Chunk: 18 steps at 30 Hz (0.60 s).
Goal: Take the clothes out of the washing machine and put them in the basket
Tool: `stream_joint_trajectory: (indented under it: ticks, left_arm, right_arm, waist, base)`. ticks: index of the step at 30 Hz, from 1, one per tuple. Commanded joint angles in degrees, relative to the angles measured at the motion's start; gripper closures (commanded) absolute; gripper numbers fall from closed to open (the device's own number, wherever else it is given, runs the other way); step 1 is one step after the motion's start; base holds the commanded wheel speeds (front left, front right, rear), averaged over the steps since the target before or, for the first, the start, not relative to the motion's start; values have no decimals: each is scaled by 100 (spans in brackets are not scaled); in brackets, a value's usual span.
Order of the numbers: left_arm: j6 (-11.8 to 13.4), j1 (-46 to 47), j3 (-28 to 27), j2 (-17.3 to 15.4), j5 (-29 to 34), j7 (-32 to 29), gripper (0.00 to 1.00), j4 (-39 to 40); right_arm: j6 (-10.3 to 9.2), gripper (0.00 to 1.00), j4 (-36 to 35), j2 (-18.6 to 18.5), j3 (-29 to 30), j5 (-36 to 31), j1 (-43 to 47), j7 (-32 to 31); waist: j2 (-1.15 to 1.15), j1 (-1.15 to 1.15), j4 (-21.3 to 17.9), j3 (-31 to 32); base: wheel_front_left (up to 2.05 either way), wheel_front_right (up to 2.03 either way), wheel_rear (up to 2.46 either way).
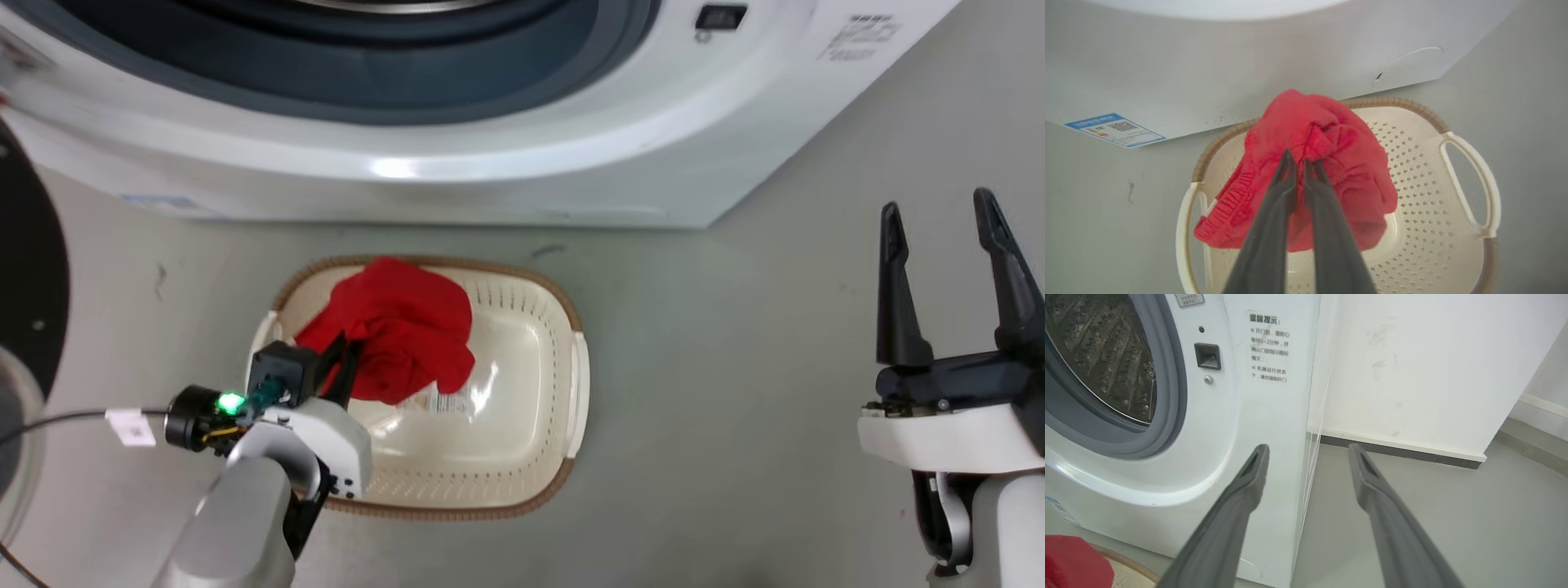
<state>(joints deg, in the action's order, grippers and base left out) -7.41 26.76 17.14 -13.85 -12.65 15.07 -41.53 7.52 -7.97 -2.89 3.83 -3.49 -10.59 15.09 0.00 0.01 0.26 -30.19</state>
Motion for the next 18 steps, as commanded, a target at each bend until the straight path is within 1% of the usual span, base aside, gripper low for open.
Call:
stream_joint_trajectory:
  ticks: [1, 7, 8, 11, 14, 18]
  left_arm:
    - [-5, 103, 35, -49, 5, 15, 100, -103]
    - [-6, 918, 438, -98, -109, 15, 100, -1206]
    - [-6, 1053, 538, -132, -49, 15, 100, -1320]
    - [0, 1397, 649, -197, 71, 15, 100, -1537]
    - [1, 1594, 604, -182, 72, 15, 100, -1781]
    - [1, 1831, 641, -38, 33, 15, 100, -2025]
  right_arm:
    - [-6, 0, -39, 3, -5, -32, -66, 12]
    - [-6, 0, -197, 2, 72, -105, -167, 13]
    - [-6, 0, -215, 2, 96, -115, -174, 13]
    - [-6, 0, -295, 2, 173, -124, -257, 12]
    - [-6, 0, -384, 3, 216, -140, -287, 12]
    - [-6, 0, -501, 3, 298, -176, -284, 12]
  waist:
    - [0, -1, -65, -373]
    - [0, -1, -155, -1021]
    - [0, -1, -162, -1114]
    - [0, -1, -181, -1414]
    - [0, -1, -210, -1631]
    - [0, -1, -194, -1858]
  base:
    - [0, 0, 0]
    - [0, 0, 0]
    - [0, 0, 0]
    - [0, 0, 0]
    - [0, 0, 0]
    - [0, 0, 0]
